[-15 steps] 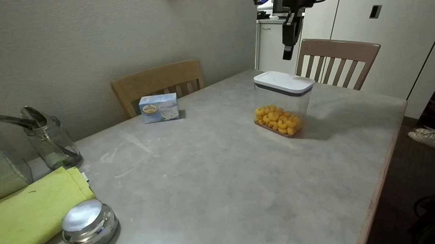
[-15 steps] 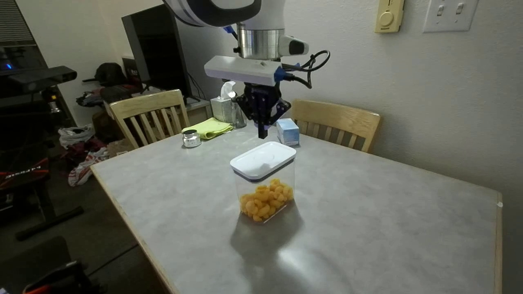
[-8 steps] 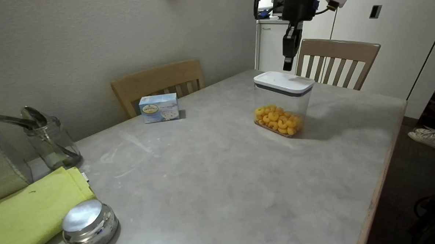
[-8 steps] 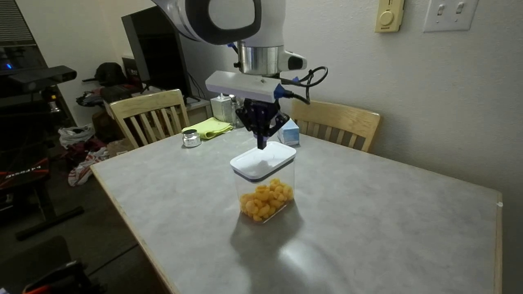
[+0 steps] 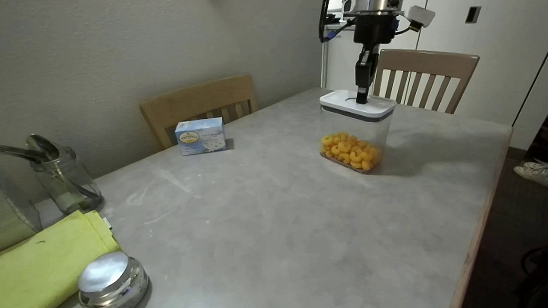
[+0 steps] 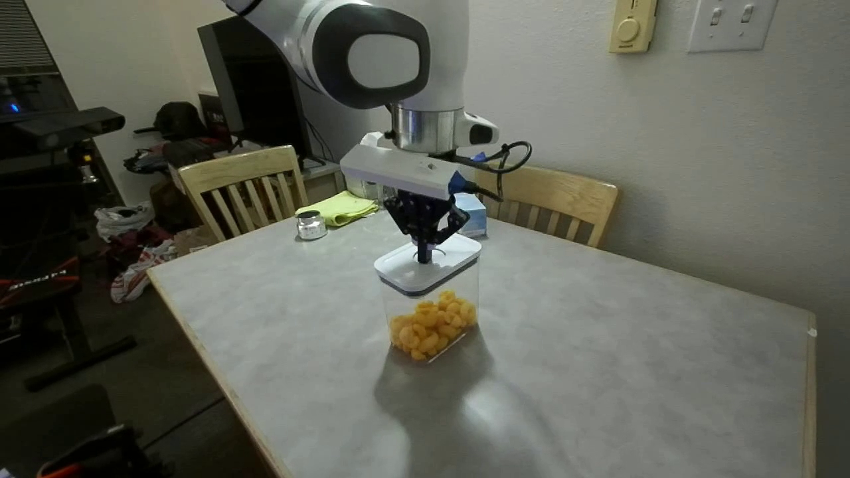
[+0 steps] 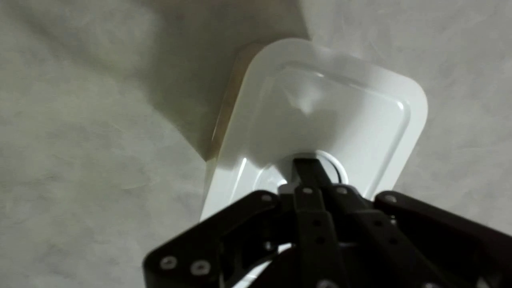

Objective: Remove the lid from the container and put it on the table

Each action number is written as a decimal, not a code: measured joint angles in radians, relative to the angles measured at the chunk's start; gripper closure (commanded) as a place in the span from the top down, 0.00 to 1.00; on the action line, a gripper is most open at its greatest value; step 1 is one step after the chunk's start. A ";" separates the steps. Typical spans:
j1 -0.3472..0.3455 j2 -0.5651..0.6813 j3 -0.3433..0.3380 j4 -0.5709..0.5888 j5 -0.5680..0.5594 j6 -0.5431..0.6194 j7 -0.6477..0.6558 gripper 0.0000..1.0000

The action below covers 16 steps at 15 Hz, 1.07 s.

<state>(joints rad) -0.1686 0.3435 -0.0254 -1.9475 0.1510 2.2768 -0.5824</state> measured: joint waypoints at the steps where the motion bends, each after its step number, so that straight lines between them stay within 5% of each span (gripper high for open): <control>1: -0.003 0.001 0.001 -0.001 0.010 0.002 -0.004 0.00; 7: -0.049 0.003 0.023 -0.003 0.144 -0.006 -0.117 0.00; 11: -0.043 -0.033 -0.005 0.000 -0.005 -0.006 -0.067 0.00; 14: -0.038 -0.095 -0.027 -0.001 -0.133 -0.006 -0.019 0.32; 15: -0.037 -0.113 -0.030 -0.001 -0.158 -0.006 -0.012 0.34; 16: -0.035 -0.130 -0.032 -0.001 -0.174 -0.006 -0.009 0.22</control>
<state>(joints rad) -0.2039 0.2132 -0.0572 -1.9481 -0.0230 2.2708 -0.5914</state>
